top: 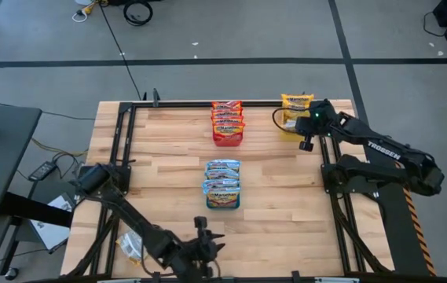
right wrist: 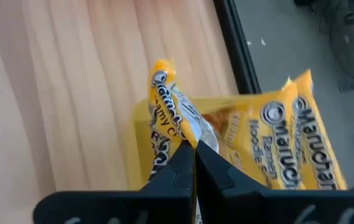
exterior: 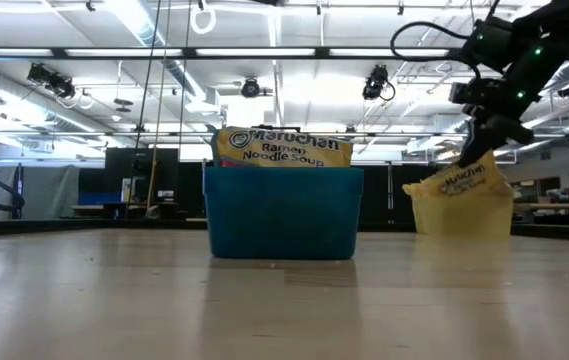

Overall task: Sort Maruchan noodles
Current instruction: Put the yellow noodle pack into the yellow bin

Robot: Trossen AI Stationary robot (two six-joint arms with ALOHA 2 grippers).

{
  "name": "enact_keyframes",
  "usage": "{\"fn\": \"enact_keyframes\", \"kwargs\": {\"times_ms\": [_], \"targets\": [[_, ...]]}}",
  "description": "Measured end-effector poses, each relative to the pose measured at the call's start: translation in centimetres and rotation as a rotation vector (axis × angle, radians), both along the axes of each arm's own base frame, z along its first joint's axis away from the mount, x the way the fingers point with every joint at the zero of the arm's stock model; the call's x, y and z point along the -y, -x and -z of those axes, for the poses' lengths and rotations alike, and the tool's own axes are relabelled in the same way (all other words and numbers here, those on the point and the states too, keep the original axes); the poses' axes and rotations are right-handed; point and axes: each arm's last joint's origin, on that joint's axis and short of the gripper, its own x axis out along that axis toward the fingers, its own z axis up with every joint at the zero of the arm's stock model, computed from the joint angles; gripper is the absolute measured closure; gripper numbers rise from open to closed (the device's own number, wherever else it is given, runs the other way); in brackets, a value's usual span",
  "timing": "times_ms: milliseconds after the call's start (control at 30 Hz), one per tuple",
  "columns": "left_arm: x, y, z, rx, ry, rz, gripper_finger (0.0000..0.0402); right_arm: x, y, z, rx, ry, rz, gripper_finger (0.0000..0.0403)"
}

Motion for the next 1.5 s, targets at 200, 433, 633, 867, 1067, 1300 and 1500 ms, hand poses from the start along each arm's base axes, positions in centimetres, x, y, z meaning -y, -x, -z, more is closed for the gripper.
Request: {"fn": "enact_keyframes", "kwargs": {"times_ms": [200,433,633,867,1067,1300,1500], "targets": [[0.7,2.9,-4.1,0.055,0.031,0.044,0.0272,0.3,-0.6,-0.5,0.12,-0.013,-0.031,0.0397],[-1.2,1.5,-6.6,-0.002,0.106,0.239,0.0272,0.2,-0.6,-0.5,0.187,-0.08,-0.052,0.0397],[-6.0,-2.1,-6.8,-0.08,0.197,0.306,0.0292,0.6,-0.8,-0.3,0.234,-0.151,-0.065,0.0396],[-9.1,-4.0,-7.0,-0.079,0.15,0.319,0.0306,1.3,-2.0,0.3,0.276,-0.212,-0.066,0.0396],[-13.5,-1.8,-4.2,0.003,0.222,0.253,0.0306,1.4,-2.2,-0.8,0.32,-0.178,-0.041,0.0396],[-16.9,3.4,-0.5,0.313,0.357,0.255,0.0306,1.8,-1.3,-0.5,0.219,-0.116,0.076,0.0396],[-17.3,3.9,-0.1,0.345,0.337,0.233,0.0306,2.9,-0.8,-0.9,0.232,-0.027,0.18,0.0396]]}}
